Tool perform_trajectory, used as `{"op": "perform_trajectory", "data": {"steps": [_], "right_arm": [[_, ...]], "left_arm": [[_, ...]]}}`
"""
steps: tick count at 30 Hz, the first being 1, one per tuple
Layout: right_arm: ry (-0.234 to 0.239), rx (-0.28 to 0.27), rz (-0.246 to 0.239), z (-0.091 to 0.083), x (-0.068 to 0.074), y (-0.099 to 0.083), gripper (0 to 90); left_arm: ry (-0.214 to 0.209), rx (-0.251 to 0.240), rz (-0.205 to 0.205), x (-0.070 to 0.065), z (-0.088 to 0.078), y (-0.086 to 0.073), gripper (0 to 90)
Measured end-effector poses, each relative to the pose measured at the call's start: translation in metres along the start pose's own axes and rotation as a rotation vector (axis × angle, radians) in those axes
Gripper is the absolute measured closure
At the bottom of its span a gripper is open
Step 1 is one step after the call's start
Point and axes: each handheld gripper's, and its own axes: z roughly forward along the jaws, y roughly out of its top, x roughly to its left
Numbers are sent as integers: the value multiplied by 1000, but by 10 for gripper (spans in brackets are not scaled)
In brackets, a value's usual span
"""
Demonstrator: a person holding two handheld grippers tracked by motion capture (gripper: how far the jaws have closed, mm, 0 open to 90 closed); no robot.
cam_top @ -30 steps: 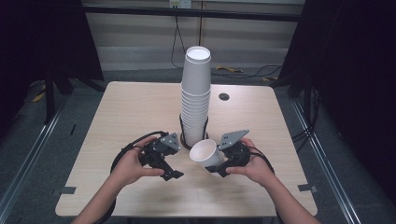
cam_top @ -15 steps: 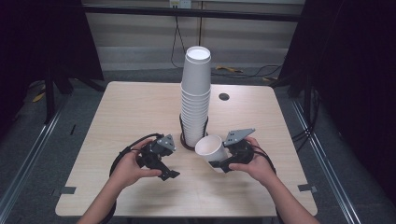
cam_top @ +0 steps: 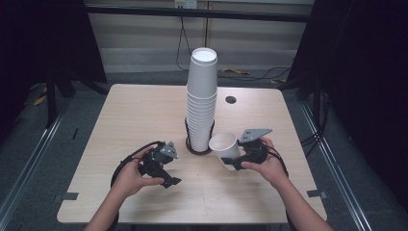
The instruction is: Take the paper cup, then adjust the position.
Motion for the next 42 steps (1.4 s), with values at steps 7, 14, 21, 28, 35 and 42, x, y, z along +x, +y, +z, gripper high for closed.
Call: {"op": "perform_trajectory", "data": {"steps": [7, 14, 21, 28, 35, 42], "right_arm": [[-50, -32, 35, -5, -12, -4, 199], [-71, -48, 64, -8, -18, -14, 198], [-100, -64, 84, -15, -22, -18, 196], [-131, -84, 107, -17, -33, -20, 196], [-158, -105, 146, -11, -43, -22, 194], [-170, -102, 143, -6, -44, -26, 191]], "left_arm": [[15, -9, -25, 0, 1, -3, 149], [13, -2, -31, 5, 6, -5, 149], [14, -24, -50, 5, 10, -4, 149], [2, -18, -43, 6, 12, -4, 149], [-4, -27, -55, 6, 16, -6, 150], [-1, -27, -45, 5, 15, -7, 150]]}}
